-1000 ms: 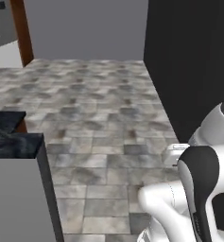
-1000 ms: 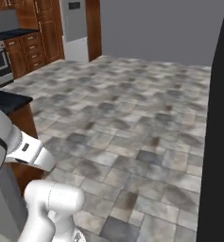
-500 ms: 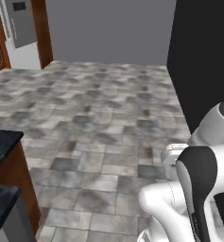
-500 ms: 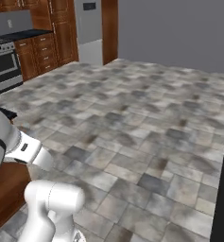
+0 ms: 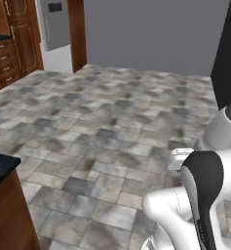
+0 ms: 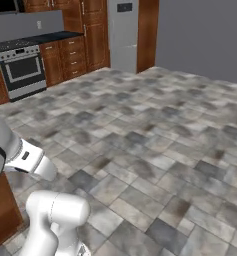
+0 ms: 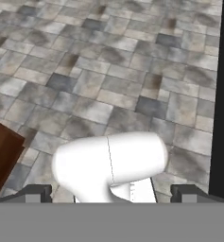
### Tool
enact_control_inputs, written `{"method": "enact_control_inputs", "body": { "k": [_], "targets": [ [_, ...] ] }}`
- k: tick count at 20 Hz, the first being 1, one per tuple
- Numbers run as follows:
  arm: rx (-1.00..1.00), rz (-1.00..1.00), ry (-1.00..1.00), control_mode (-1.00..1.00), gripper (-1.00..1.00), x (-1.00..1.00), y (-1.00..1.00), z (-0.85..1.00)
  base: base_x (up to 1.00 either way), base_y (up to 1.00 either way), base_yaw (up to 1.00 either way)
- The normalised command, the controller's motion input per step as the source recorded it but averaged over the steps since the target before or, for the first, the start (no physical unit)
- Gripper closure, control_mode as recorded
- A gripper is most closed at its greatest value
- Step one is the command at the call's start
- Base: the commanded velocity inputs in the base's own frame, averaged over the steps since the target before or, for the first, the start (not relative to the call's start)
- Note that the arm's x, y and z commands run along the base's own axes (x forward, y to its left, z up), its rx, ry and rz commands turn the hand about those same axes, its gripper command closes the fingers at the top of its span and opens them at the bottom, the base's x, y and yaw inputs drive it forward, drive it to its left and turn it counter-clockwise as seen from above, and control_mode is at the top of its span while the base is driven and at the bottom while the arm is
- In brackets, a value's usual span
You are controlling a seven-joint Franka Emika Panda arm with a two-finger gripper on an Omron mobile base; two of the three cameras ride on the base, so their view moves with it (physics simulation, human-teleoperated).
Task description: Open the fridge, grab two sodas, and place both sodas inside the bowl with ice on the dining counter.
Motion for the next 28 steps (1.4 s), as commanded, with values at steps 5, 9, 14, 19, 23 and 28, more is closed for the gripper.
{"method": "enact_control_inputs", "body": {
  "k": [5,9,14,19,23,28],
  "targets": [
    [0.00,0.00,0.00,1.00,-1.00,0.00,0.00,0.00,1.00,-0.09,0.31],
    [0.00,0.00,0.00,1.00,-1.00,0.00,0.00,0.00,1.00,-0.08,0.29],
    [0.00,0.00,0.00,1.00,-1.00,0.00,0.00,0.00,1.00,-0.06,0.29],
    [0.00,0.00,0.00,1.00,-1.00,0.00,0.00,0.00,1.00,-0.02,0.24],
    [0.00,0.00,0.00,1.00,-1.00,0.00,0.00,0.00,1.00,0.00,0.17],
    [0.00,0.00,0.00,1.00,-1.00,0.00,0.00,0.00,1.00,0.00,0.12]
  ]
}}
